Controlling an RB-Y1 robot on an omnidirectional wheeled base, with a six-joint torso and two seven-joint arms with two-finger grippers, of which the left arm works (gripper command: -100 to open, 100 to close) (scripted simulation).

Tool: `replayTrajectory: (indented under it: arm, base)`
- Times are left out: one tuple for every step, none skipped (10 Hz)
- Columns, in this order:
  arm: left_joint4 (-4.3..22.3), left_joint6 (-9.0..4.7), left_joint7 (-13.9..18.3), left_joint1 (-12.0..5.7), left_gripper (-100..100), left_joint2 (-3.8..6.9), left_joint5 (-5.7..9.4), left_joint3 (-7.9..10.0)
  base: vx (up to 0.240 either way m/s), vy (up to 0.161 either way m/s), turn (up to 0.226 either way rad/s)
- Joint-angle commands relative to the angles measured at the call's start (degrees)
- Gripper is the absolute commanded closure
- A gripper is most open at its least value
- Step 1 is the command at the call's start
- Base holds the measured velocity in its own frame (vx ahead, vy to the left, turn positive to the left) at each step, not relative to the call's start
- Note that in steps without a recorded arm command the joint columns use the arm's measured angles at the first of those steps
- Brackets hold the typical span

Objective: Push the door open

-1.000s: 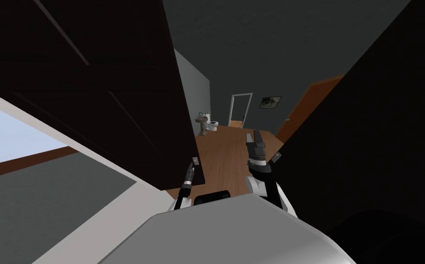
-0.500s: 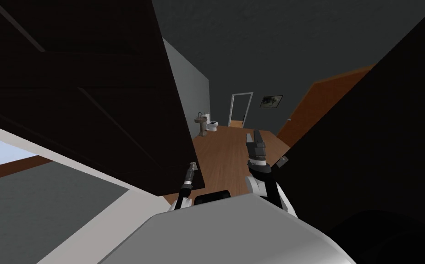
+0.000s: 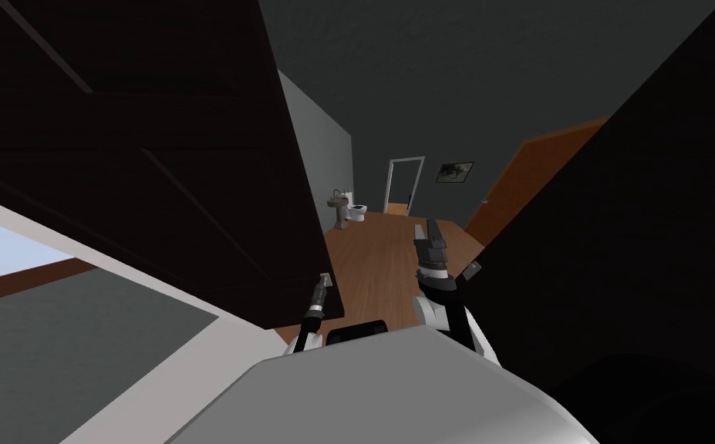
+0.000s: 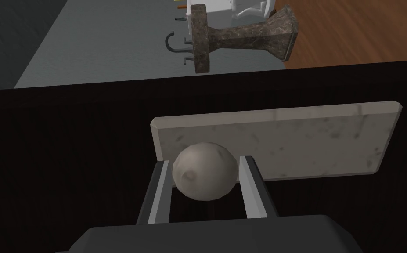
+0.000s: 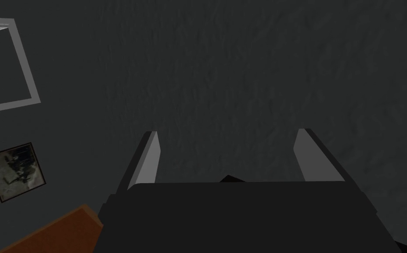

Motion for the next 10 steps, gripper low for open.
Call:
replayTrajectory:
  arm:
    - [0.14,0.03,-0.18,-0.14,100,0.30,0.32,0.74]
    - [0.22,0.05,-0.28,-0.22,100,0.44,0.49,1.13]
    - [0.31,0.07,-0.40,-0.32,100,0.60,0.70,1.62]
    - [0.42,0.10,-0.53,-0.42,100,0.75,0.93,2.16]
    - [0.53,0.12,-0.69,-0.54,100,0.91,1.20,2.78]
    - [0.66,0.15,-0.85,-0.67,100,1.05,1.49,3.45]
    - [0.80,0.19,-1.03,-0.82,100,1.19,1.80,4.17]
    - [0.95,0.22,-1.22,-0.96,100,1.30,2.13,4.94]
    - [1.10,0.26,-1.41,-1.12,100,1.41,2.48,5.73]
    - [1.18,0.27,-1.52,-1.20,100,1.45,2.65,6.14]
  base:
    - [0.134,-0.044,0.035]
    - [0.196,-0.070,0.058]
    - [0.200,-0.037,0.040]
    - [0.209,-0.023,0.020]
    - [0.218,-0.045,0.041]
    - [0.191,-0.079,0.051]
    - [0.192,-0.073,0.057]
    - [0.196,-0.067,0.091]
    - [0.190,-0.068,0.067]
    - [0.155,-0.057,0.052]
